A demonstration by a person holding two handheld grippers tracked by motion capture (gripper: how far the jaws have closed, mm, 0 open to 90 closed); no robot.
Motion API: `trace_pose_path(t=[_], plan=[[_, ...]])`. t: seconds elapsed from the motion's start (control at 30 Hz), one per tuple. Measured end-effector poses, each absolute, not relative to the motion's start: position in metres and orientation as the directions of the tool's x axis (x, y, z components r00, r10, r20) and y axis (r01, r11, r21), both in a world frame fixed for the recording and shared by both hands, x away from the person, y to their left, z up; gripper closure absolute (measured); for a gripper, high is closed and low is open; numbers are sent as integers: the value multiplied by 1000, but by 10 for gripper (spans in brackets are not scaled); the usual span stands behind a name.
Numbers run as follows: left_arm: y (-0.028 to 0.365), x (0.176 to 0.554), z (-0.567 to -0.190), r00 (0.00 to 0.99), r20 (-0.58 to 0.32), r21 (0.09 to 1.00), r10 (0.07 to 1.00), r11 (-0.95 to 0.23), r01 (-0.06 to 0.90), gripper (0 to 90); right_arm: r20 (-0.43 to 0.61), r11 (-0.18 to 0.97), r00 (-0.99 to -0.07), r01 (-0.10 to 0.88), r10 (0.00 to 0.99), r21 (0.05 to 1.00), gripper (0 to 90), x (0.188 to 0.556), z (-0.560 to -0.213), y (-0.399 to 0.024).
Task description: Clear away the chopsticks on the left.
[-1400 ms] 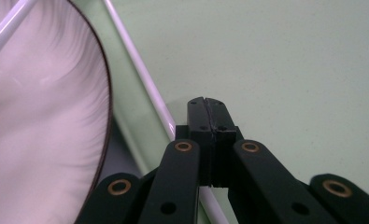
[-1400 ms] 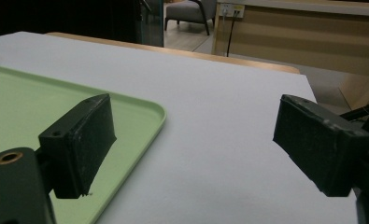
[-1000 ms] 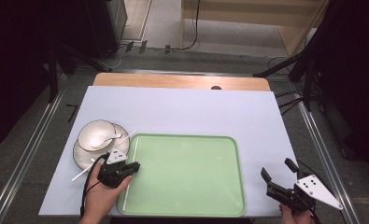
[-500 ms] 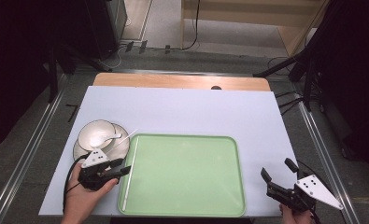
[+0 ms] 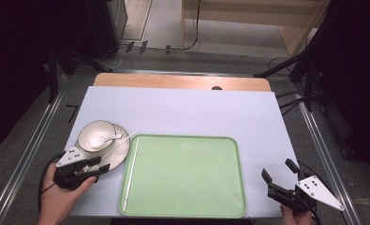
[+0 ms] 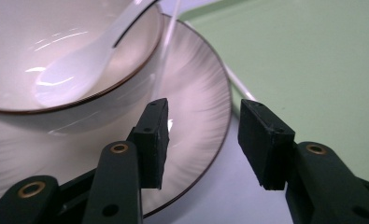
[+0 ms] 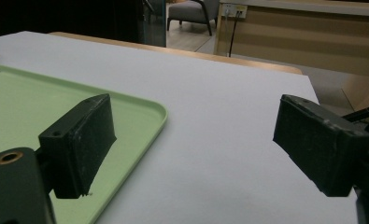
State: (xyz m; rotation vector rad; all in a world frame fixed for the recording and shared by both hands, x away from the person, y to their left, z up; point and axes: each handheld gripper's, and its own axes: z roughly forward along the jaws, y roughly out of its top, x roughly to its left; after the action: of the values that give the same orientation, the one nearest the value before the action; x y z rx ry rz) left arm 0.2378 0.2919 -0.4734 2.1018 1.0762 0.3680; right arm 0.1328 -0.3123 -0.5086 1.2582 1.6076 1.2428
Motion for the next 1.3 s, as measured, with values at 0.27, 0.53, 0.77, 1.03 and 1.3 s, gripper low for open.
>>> trace_pose_path(t=[0.27,0.53,0.77,1.03,1.3], plan=[[302,244,-480,569,-30,708,822,-384,593,599,16,51,-253,259,967,964,127,133,-509,-312],[293,257,-494,584,-16,661,812,-430,616,700,15,55,-256,262,967,963,128,134,-509,-311],[290,255,-492,623,-19,643,782,-468,607,846,20,50,-254,266,967,963,128,134,-510,-311],[276,243,-475,652,-65,686,756,-440,579,849,21,48,-252,264,968,963,128,134,-510,-311],[236,234,-479,693,-138,673,708,-447,590,849,21,47,-252,262,968,964,128,134,-510,-312]])
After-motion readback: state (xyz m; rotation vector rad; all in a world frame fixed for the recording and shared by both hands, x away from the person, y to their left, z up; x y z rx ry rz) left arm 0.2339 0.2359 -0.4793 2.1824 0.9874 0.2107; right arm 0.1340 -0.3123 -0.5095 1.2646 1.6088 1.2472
